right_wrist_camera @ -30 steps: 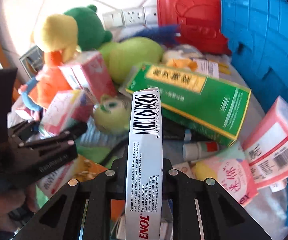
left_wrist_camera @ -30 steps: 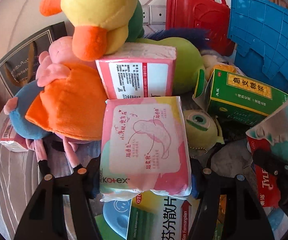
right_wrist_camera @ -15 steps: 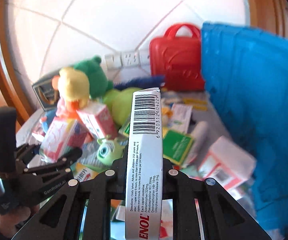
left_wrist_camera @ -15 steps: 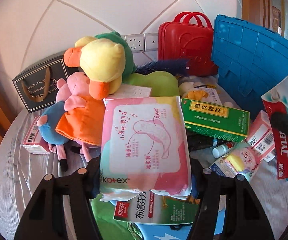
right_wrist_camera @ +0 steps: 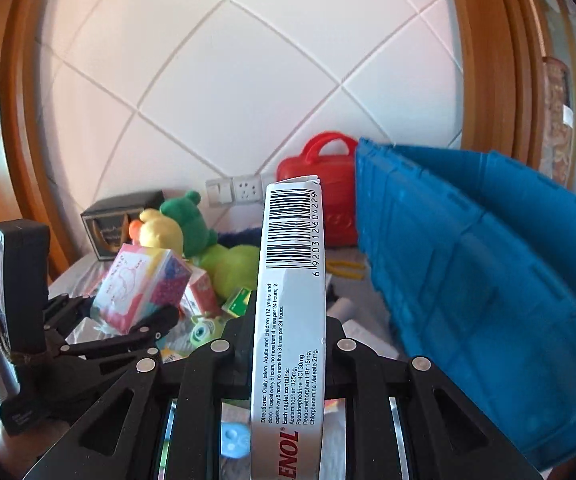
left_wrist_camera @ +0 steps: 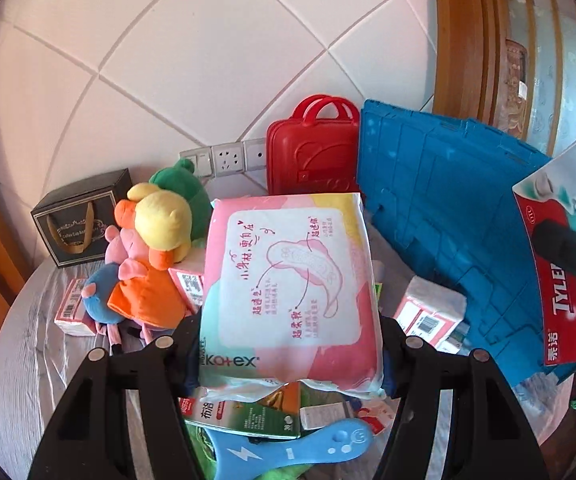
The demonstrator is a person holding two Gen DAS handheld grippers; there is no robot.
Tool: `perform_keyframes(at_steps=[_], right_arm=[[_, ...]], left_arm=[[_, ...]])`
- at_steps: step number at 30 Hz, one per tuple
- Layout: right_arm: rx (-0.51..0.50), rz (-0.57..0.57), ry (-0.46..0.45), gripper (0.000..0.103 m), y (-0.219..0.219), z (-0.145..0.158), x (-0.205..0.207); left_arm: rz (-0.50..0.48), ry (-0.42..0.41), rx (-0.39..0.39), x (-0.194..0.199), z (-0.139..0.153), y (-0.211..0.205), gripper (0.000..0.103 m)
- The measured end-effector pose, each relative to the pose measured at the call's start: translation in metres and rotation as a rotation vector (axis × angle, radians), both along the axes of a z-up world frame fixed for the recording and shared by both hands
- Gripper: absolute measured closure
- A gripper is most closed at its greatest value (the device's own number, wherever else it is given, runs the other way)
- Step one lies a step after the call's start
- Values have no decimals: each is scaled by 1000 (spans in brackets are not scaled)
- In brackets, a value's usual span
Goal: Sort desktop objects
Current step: 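Lift the Kotex pack and Tylenol box and carry both toward the blue bin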
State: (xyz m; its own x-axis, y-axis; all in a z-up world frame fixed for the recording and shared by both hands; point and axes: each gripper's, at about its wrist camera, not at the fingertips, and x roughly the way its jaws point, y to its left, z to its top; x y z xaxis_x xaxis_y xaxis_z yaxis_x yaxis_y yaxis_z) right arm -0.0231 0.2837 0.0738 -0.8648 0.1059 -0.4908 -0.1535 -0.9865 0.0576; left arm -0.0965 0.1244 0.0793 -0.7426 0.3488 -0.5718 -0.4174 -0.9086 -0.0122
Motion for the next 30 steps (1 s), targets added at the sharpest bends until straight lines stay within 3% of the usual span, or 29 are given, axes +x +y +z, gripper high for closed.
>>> perform_keyframes(at_steps=[12, 21, 30], right_arm=[[54, -91, 129, 84, 54, 84, 74], [64, -200, 174, 84, 112, 111, 120], [72, -262, 178, 84, 165, 123, 129]], left_arm=[[-145, 107, 82, 64, 83, 85, 39], [-237, 143, 94, 97, 110, 152, 39], [-287, 140, 96, 103, 120, 206, 39]])
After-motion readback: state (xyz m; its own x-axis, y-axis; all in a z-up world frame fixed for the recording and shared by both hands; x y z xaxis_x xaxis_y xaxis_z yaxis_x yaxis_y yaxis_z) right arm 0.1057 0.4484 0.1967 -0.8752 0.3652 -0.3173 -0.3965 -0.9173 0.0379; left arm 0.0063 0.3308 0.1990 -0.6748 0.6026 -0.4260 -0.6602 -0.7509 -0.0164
